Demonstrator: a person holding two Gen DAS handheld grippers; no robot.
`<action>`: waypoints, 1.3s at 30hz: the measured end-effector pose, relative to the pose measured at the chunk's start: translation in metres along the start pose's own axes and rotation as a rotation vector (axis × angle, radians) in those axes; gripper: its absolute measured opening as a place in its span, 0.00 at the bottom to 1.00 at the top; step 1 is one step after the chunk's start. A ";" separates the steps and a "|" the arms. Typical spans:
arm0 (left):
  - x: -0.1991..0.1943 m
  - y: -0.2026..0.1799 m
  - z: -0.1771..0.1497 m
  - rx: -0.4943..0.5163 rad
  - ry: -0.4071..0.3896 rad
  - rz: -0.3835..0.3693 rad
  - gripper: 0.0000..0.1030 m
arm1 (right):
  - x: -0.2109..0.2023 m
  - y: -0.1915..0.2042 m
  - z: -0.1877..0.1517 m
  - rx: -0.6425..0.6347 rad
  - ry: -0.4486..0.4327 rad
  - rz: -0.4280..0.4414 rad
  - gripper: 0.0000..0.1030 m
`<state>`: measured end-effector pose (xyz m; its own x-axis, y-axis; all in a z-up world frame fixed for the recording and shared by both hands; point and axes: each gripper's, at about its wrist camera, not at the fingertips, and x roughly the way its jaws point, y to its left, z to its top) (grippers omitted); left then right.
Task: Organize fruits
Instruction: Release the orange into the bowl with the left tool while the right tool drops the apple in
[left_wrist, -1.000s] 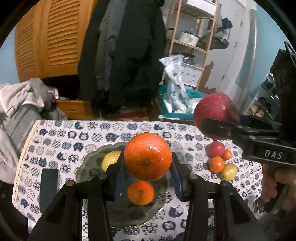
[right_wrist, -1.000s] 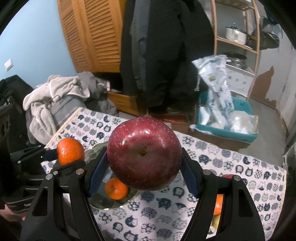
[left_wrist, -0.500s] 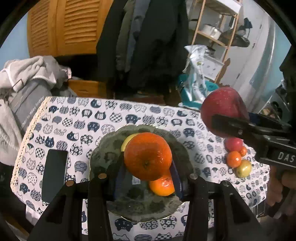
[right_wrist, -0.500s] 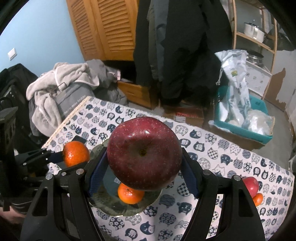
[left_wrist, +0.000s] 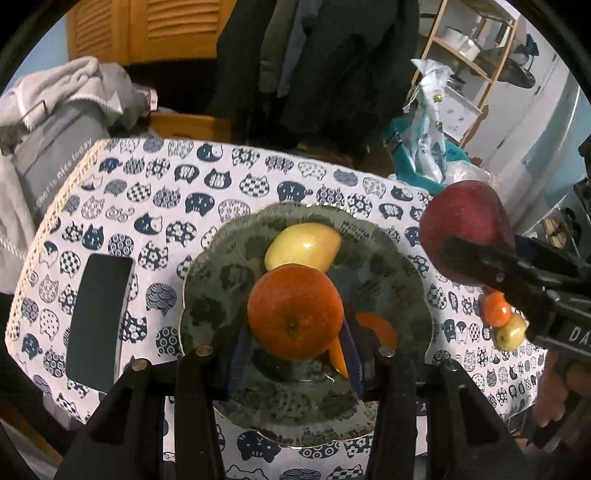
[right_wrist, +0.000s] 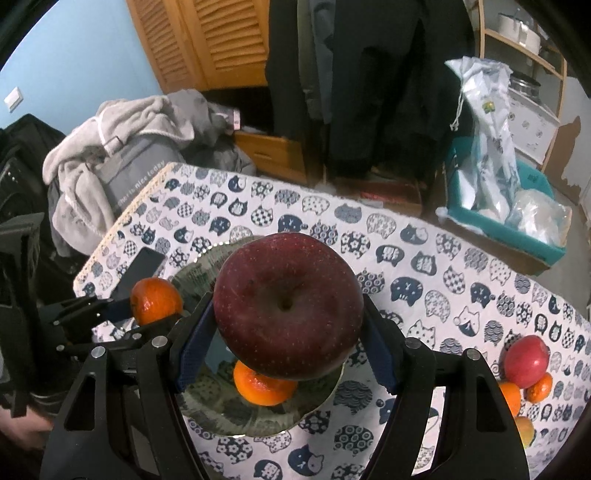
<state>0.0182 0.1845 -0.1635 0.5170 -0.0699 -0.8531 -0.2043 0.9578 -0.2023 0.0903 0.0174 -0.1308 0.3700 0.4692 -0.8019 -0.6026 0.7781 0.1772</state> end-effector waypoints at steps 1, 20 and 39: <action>0.002 0.000 -0.001 -0.002 0.005 0.000 0.45 | 0.005 0.000 -0.001 0.000 0.009 0.002 0.72; 0.019 0.000 -0.003 0.022 0.041 0.042 0.45 | 0.091 -0.011 -0.026 0.023 0.171 -0.005 0.72; 0.019 -0.003 -0.004 0.037 0.044 0.077 0.52 | 0.078 -0.016 -0.029 0.046 0.159 0.022 0.72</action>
<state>0.0252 0.1794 -0.1810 0.4641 -0.0074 -0.8857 -0.2103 0.9705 -0.1182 0.1084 0.0297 -0.2130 0.2388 0.4171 -0.8769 -0.5748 0.7886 0.2185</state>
